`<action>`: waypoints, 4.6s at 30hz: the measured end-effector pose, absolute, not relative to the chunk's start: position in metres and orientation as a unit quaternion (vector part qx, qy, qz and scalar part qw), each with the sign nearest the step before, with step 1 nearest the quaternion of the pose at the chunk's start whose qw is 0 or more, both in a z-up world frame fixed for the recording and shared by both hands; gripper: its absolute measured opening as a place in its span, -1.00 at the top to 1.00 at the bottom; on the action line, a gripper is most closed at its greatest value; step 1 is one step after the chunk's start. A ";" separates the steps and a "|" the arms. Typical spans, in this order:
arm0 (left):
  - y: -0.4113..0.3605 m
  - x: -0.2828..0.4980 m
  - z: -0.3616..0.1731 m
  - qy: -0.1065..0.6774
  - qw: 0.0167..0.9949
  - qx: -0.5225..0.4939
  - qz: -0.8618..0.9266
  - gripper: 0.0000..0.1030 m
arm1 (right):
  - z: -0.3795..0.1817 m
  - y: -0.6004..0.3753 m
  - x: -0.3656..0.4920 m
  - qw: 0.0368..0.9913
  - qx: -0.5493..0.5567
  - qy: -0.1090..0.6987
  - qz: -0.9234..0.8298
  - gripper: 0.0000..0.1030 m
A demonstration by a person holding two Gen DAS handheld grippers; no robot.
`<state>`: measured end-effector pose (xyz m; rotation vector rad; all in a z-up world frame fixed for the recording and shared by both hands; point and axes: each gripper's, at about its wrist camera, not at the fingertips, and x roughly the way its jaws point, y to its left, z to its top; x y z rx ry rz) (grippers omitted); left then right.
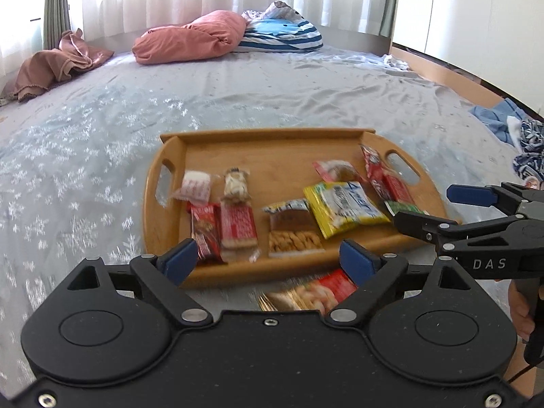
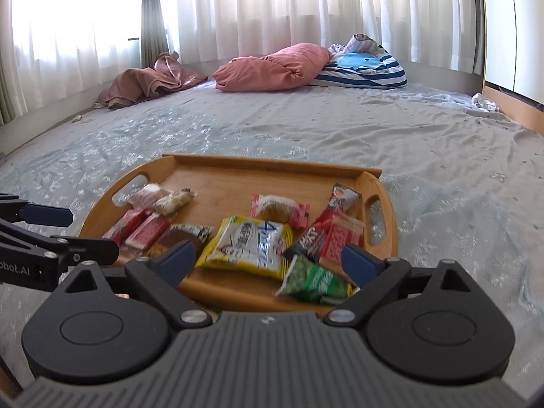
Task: Organize snacks
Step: 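Move both tools back to the last snacks in front of the tray, then grasp the red nut bag with the left tool while the right tool grasps the gold packet, then lift the red nut bag and gold packet and carry them over the tray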
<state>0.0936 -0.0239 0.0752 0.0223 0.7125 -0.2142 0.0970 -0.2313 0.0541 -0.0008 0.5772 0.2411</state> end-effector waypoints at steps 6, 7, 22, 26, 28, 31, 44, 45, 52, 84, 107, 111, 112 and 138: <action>-0.029 0.079 0.066 0.360 0.925 0.023 -0.121 -0.76 | 0.046 -0.232 0.072 0.953 -0.027 0.279 0.118 -0.99; -0.030 0.078 0.064 0.364 0.923 0.025 -0.123 -0.76 | 0.045 -0.232 0.069 0.953 -0.032 0.278 0.118 -0.99; -0.072 0.088 0.032 0.398 0.907 0.029 -0.132 -0.76 | 0.022 -0.233 0.036 0.948 -0.088 0.285 0.113 -1.00; -0.075 0.090 0.028 0.399 0.907 0.025 -0.128 -0.56 | 0.018 -0.236 0.031 0.947 -0.082 0.289 0.112 -1.00; -0.074 0.088 0.029 0.398 0.907 0.028 -0.134 -0.54 | 0.016 -0.237 0.029 0.947 -0.081 0.292 0.111 -1.00; -0.071 0.086 0.031 0.398 0.907 0.028 -0.135 -0.52 | 0.013 -0.236 0.029 0.945 -0.079 0.296 0.112 -1.00; -0.032 0.071 0.054 0.370 0.923 0.024 -0.102 -0.53 | 0.009 -0.209 0.047 0.943 -0.045 0.313 0.105 -1.00; -0.030 0.071 0.054 0.371 0.923 0.021 -0.098 -0.53 | 0.009 -0.207 0.051 0.941 -0.038 0.320 0.103 -1.00; -0.014 0.070 0.051 0.375 0.923 0.012 -0.082 -0.53 | 0.007 -0.191 0.068 0.935 -0.012 0.343 0.091 -1.00; -0.004 0.071 0.041 0.382 0.921 -0.003 -0.074 -0.54 | 0.009 -0.182 0.070 0.941 0.011 0.331 0.070 -0.21; -0.002 0.068 0.068 0.345 0.935 -0.004 -0.078 -0.53 | 0.024 -0.189 0.056 0.948 0.026 0.307 0.074 -0.10; -0.003 0.079 0.078 0.333 0.939 -0.004 -0.084 -0.53 | 0.038 -0.190 0.060 0.954 0.019 0.288 0.077 -0.10; -0.003 0.082 0.081 0.329 0.940 -0.008 -0.087 -0.53 | 0.041 -0.190 0.062 0.956 0.018 0.283 0.077 -0.10; -0.034 0.235 0.058 0.340 0.935 -0.026 -0.096 -0.54 | 0.049 -0.215 0.211 0.951 -0.018 0.299 0.083 -0.11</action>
